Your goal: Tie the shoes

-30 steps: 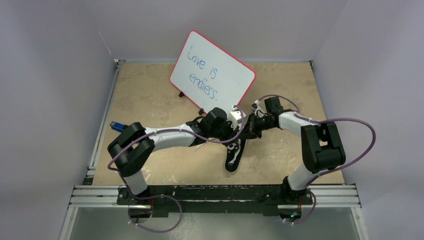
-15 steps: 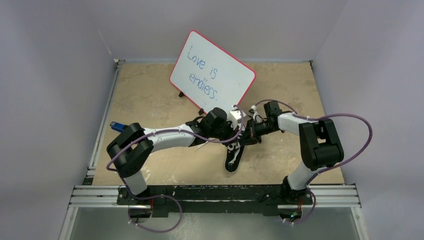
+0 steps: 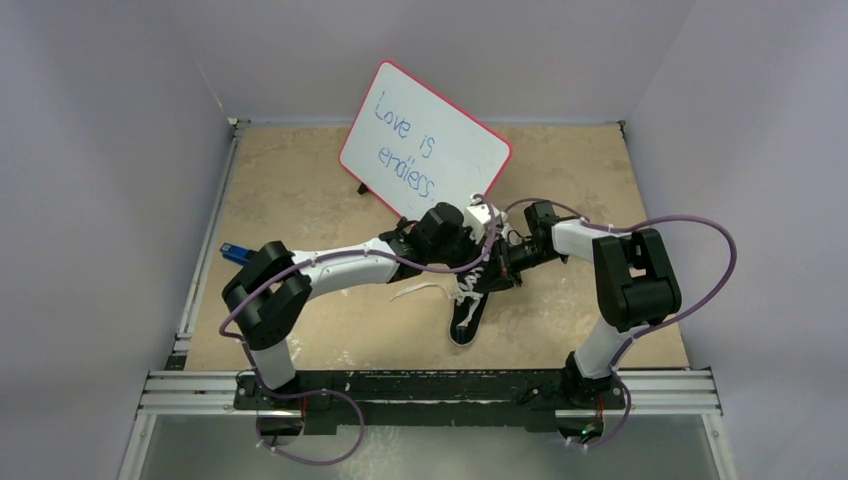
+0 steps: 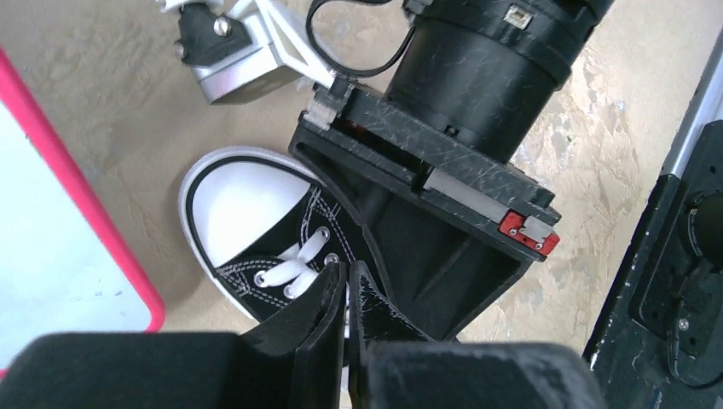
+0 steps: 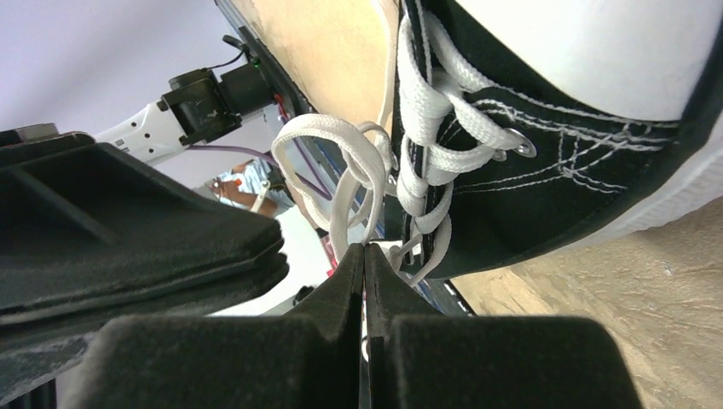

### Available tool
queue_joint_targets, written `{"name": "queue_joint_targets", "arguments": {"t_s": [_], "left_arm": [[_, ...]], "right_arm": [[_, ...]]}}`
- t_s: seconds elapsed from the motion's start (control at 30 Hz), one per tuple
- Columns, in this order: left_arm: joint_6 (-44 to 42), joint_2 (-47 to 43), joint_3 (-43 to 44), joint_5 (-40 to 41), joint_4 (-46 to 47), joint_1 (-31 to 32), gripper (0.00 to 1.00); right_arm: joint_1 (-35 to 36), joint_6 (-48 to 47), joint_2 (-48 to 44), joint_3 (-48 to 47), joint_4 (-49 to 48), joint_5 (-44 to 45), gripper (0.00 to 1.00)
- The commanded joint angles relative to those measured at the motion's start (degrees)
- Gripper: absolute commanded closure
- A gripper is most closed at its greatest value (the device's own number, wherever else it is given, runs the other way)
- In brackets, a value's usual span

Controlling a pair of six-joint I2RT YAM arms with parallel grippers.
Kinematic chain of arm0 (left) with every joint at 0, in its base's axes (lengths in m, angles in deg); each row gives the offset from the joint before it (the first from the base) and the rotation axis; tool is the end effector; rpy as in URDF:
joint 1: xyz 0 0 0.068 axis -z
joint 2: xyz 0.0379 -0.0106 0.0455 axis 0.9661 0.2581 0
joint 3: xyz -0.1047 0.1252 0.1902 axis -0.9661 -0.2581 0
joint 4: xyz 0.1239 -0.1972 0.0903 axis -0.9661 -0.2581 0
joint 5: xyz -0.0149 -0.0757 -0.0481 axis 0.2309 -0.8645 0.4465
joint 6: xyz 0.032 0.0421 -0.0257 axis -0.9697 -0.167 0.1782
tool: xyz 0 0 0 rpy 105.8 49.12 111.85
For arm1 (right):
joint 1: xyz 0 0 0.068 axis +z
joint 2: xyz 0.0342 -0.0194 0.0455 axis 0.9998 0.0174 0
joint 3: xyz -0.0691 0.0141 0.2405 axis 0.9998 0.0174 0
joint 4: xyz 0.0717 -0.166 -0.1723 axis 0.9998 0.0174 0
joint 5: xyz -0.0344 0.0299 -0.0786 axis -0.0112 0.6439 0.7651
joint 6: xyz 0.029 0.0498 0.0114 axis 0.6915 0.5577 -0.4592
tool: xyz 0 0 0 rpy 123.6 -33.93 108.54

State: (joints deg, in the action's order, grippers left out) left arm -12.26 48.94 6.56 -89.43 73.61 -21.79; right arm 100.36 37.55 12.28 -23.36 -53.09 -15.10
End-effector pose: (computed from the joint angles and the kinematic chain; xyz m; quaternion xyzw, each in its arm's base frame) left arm 0.2264 -0.3170 0.2050 0.3573 0.7965 -0.3260 0.3629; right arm 0.2643 0.0905 0.1223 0.0191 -0.8630 -0.5046 0.0165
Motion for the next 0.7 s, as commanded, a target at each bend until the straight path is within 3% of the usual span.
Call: {"name": "queue_joint_targets", "arguments": {"t_s": [0.0, 0.07, 0.17, 0.43, 0.53, 0.67], "left_arm": [[2.28, -3.20, 0.41, 3.38, -0.77, -0.43, 0.87], [4.60, -6.77, -3.15, 2.89, 0.79, -0.08, 0.73], [7.80, -11.88, -7.55, 2.25, 1.05, 1.76, 0.65], [18.51, -13.80, -13.33, 2.27, 6.58, 8.65, 0.65], [19.01, -10.05, -10.75, 2.25, 4.19, 9.13, 0.72], [19.31, -7.32, -9.92, 2.78, 3.43, 9.22, 0.73]], "right_arm": [[0.36, -0.42, 0.19, -2.61, 1.23, -1.22, 1.00], [0.38, 0.86, 0.05, -2.68, -0.12, -1.39, 1.00], [0.34, 1.05, 0.51, -3.03, -0.49, -1.63, 1.00], [0.33, 0.60, 1.31, -2.46, -0.72, -2.00, 1.00], [0.40, 0.99, 1.02, -1.89, -1.39, -2.06, 1.00], [0.38, 1.00, 1.51, -1.72, -1.79, -2.30, 1.00]]}}
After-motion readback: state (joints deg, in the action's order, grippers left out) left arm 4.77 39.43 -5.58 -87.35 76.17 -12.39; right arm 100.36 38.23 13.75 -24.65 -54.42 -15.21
